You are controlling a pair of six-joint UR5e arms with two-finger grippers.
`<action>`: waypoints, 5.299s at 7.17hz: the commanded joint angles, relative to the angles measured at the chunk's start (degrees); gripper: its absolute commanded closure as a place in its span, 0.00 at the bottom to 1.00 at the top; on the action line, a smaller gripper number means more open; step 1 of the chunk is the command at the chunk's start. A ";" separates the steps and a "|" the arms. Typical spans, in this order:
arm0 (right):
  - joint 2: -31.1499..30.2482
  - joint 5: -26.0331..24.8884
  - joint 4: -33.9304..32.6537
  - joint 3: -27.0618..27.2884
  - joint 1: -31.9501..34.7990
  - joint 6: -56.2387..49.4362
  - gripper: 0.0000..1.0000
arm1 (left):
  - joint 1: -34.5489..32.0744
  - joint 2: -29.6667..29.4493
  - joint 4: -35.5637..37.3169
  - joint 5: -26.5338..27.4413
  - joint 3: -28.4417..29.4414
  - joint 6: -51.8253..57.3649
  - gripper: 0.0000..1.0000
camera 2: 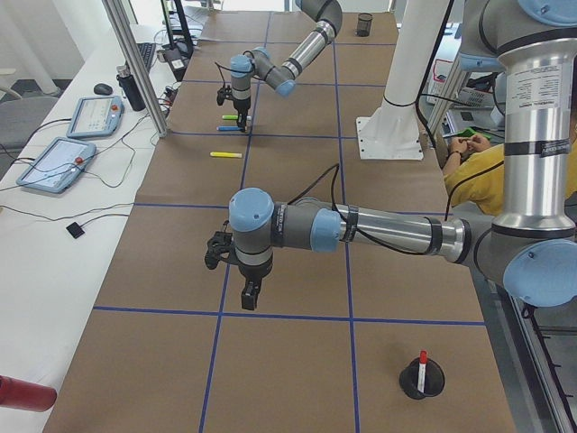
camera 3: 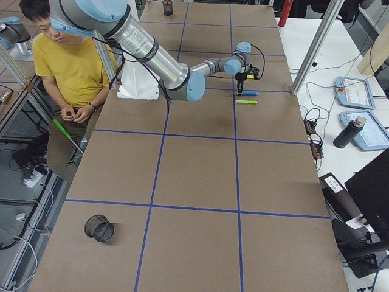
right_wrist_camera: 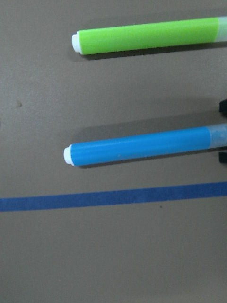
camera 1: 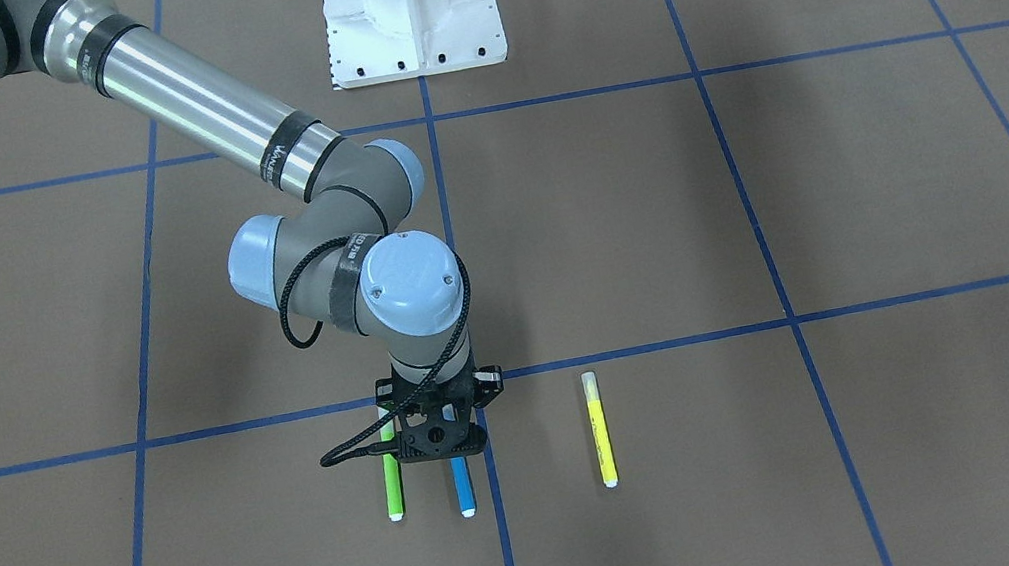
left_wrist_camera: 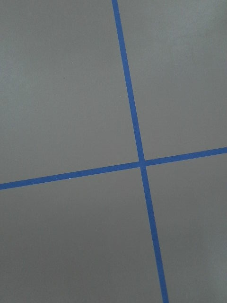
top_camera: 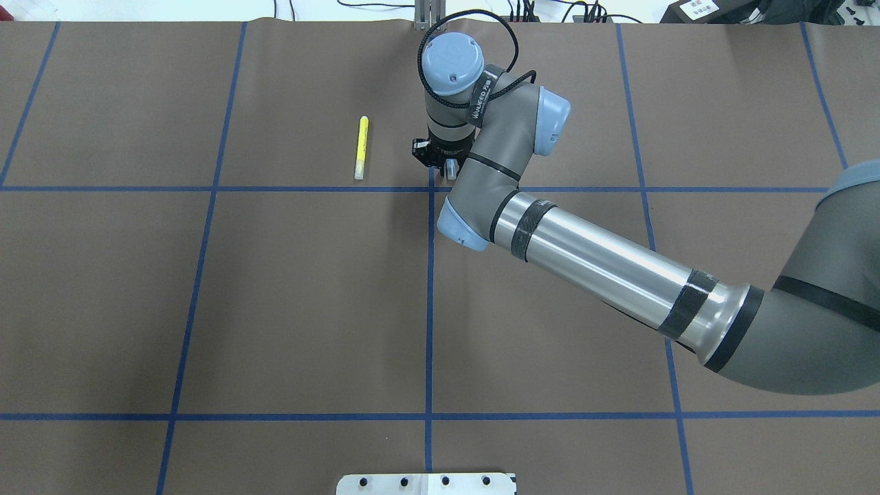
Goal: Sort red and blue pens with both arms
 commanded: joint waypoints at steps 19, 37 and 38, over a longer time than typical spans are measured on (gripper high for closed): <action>-16.41 12.92 -21.32 36.43 16.99 -13.01 1.00 | 0.00 2.02 -0.88 -0.70 0.09 0.09 0.00; -101.23 29.98 -37.99 66.00 84.74 -73.67 1.00 | 0.00 1.67 -1.76 -1.14 0.79 -0.09 0.00; -101.26 29.99 -48.41 67.50 89.83 -74.75 1.00 | 0.00 1.93 -2.54 -1.32 0.88 -0.09 0.00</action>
